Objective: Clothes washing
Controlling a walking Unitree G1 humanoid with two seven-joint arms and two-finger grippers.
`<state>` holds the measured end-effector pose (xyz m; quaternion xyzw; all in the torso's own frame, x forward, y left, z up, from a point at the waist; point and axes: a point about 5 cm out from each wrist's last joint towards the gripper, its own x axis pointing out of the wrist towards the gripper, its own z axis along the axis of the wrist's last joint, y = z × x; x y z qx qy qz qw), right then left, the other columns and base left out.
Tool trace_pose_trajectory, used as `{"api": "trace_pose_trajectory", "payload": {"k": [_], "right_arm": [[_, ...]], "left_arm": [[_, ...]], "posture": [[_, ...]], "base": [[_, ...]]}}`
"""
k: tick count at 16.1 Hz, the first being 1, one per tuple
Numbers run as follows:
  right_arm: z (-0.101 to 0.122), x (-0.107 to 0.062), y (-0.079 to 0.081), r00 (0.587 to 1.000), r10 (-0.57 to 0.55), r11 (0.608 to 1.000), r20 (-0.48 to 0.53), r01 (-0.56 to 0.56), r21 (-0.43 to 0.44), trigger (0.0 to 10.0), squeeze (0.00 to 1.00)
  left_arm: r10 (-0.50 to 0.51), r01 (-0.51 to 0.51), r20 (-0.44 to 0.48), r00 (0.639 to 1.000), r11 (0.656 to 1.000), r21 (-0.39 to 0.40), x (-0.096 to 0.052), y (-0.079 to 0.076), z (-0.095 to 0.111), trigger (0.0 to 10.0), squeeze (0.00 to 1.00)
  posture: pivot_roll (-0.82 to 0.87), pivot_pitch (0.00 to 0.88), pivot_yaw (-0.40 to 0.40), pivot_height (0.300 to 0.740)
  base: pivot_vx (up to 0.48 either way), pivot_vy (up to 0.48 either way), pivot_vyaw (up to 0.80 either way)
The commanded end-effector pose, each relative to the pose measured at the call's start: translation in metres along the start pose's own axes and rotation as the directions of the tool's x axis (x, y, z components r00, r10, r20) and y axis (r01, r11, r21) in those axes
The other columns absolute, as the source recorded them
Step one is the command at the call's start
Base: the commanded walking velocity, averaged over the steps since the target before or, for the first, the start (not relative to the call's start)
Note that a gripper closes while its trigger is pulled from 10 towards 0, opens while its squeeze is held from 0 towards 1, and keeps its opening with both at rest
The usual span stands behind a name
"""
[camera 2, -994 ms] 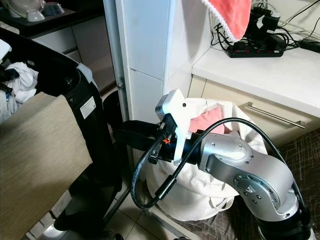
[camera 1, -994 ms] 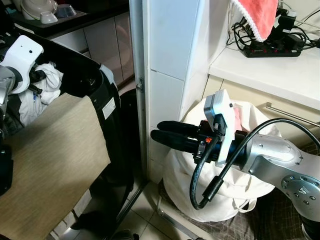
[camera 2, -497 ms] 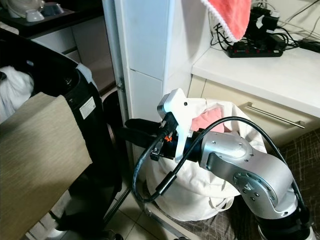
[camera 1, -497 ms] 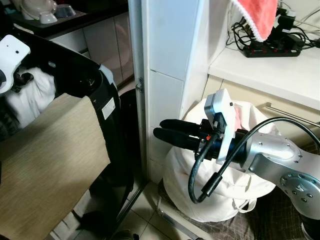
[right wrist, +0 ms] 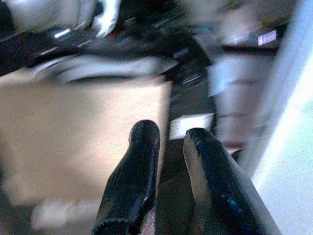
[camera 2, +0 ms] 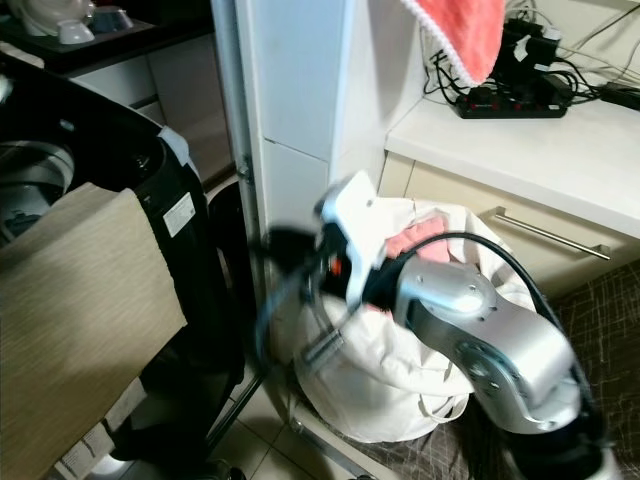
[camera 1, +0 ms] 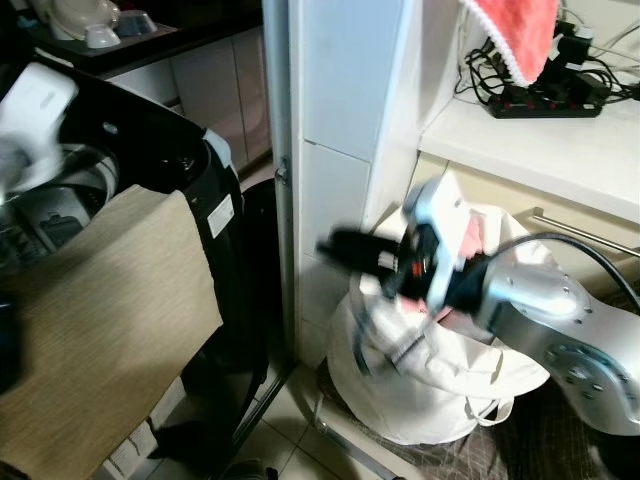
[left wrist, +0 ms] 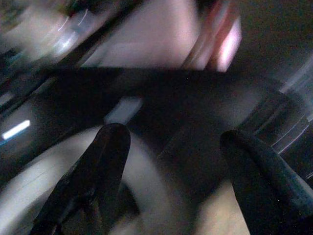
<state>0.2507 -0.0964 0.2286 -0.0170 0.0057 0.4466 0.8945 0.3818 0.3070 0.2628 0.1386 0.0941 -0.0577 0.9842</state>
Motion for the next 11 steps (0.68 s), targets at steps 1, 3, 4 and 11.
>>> {"api": "trace_pose_trajectory", "payload": {"k": [1,3,4,11], "right_arm": [[0.009,-0.002,-0.017,0.98,-0.185,0.981,0.076,0.188,-0.038,10.0,0.0],[0.01,-0.003,-0.022,0.949,-0.289,0.956,0.127,0.293,-0.013,10.0,0.0],[0.009,-0.003,-0.019,0.935,-0.323,0.946,0.149,0.325,0.014,10.0,0.0],[0.006,-0.005,-0.02,0.907,-0.378,0.924,0.187,0.383,0.012,10.0,0.0]], "left_arm": [[-0.041,0.071,0.142,0.989,0.974,-0.214,0.009,-0.026,0.012,10.0,0.0],[-0.102,0.144,0.129,0.986,0.915,-0.377,0.015,-0.068,-0.001,10.0,0.0],[-0.16,0.189,0.101,0.982,0.86,-0.474,0.009,-0.106,-0.007,10.0,0.0],[-0.054,0.206,0.469,0.882,0.938,-0.278,-0.048,-0.167,0.034,10.0,0.0]], "posture": [[-0.07,0.0,0.019,0.74],[-0.08,0.0,0.023,0.74],[-0.09,0.0,0.03,0.74],[-0.08,0.0,0.037,0.74]], "base": [[0.0,0.0,0.0],[0.0,0.0,0.4],[0.0,0.0,0.8],[0.0,0.0,0.8]]}}
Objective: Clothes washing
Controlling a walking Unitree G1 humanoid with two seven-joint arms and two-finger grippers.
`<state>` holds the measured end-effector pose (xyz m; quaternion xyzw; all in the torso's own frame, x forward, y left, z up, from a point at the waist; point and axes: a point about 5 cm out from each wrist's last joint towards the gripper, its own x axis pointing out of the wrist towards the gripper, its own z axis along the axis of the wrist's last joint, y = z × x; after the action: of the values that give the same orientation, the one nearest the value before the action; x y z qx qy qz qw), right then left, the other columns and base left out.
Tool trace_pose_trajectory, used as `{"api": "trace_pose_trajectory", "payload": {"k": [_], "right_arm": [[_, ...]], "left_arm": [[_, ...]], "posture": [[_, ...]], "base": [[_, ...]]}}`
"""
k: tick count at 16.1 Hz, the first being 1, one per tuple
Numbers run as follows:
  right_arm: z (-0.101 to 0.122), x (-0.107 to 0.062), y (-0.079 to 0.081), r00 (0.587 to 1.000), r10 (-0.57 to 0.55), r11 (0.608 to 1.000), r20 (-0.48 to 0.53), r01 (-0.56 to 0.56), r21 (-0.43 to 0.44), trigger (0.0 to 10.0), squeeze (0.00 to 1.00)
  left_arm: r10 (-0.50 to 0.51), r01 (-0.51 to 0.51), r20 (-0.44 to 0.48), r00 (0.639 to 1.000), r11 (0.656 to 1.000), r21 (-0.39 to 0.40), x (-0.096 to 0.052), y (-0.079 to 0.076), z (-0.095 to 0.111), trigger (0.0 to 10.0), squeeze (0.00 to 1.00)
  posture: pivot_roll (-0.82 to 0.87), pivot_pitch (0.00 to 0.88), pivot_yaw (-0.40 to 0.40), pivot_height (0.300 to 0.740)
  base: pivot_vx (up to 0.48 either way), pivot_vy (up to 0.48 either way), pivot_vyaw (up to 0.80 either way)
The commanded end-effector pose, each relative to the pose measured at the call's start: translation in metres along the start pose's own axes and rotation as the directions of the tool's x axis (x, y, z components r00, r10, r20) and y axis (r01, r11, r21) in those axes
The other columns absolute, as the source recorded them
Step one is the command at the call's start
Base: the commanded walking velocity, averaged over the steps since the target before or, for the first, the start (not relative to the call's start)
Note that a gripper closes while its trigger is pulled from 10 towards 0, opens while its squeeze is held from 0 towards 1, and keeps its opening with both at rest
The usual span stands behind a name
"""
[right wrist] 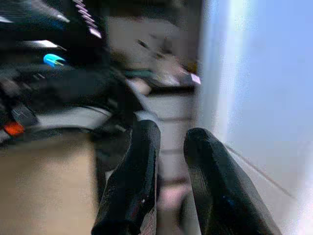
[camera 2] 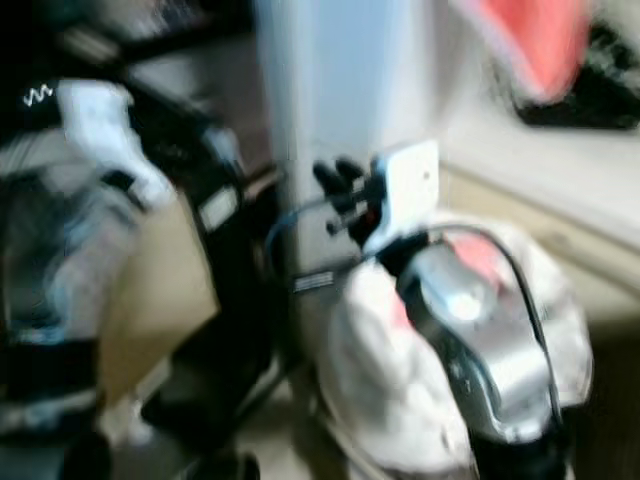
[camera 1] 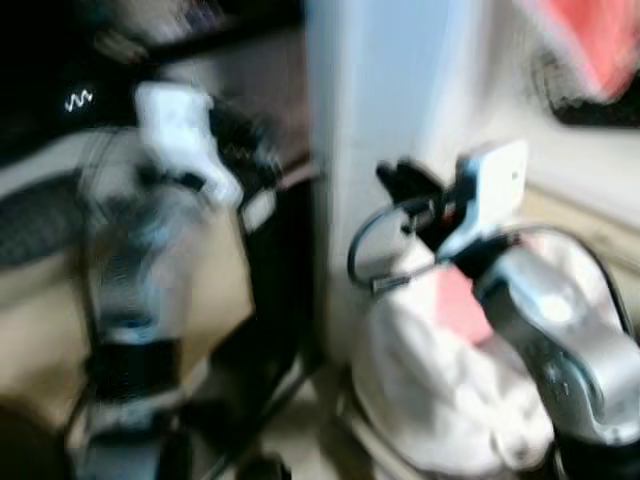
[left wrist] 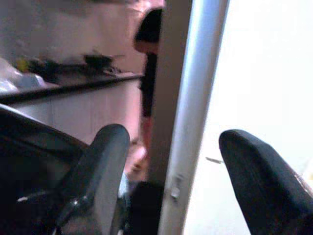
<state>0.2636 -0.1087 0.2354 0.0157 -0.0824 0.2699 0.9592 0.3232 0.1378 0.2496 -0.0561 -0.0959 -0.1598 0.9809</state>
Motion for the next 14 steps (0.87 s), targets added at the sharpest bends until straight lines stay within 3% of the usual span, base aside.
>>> {"api": "trace_pose_trajectory", "payload": {"k": [1,4,7,8,10,14], "right_arm": [[0.001,-0.002,-0.002,1.0,-0.012,1.0,0.008,0.013,-0.008,10.0,0.0],[0.0,-0.001,-0.001,1.0,0.0,1.0,0.011,0.0,0.002,10.0,0.0],[-0.005,0.001,0.001,1.0,-0.011,1.0,0.011,0.011,0.012,10.0,0.0],[-0.01,0.0,-0.001,0.999,-0.043,0.998,0.001,0.043,0.039,10.0,0.0],[-0.012,0.001,-0.003,0.998,-0.058,0.997,-0.005,0.058,0.055,10.0,0.0],[-0.013,0.003,-0.009,0.997,-0.074,0.995,-0.008,0.075,0.061,10.0,0.0]], "left_arm": [[0.044,-0.047,0.077,0.996,0.998,0.031,-0.006,-0.001,0.016,10.0,0.0],[0.055,-0.06,0.085,0.995,0.996,0.059,-0.004,0.003,0.01,10.0,0.0],[0.158,-0.161,0.03,0.987,0.974,0.157,-0.03,0.006,-0.006,10.0,0.0],[0.218,-0.216,-0.004,0.976,0.966,0.145,-0.036,0.01,-0.014,10.0,0.0],[0.2,-0.203,0.03,0.979,0.967,0.156,-0.036,0.005,-0.011,10.0,0.0],[0.164,-0.162,0.003,0.986,0.968,0.192,-0.034,-0.008,-0.013,10.0,0.0]], "posture": [[-0.07,0.0,0.033,0.74],[-0.06,0.0,0.017,0.74],[-0.06,0.0,0.009,0.74],[-0.05,0.0,-0.002,0.74],[-0.05,0.0,-0.007,0.74],[-0.05,0.0,-0.012,0.74]], "base": [[0.0,0.0,0.8],[0.0,0.0,0.8],[0.0,0.0,0.8],[0.0,0.0,0.8],[0.0,0.0,0.8],[-0.13,0.0,0.8]]}}
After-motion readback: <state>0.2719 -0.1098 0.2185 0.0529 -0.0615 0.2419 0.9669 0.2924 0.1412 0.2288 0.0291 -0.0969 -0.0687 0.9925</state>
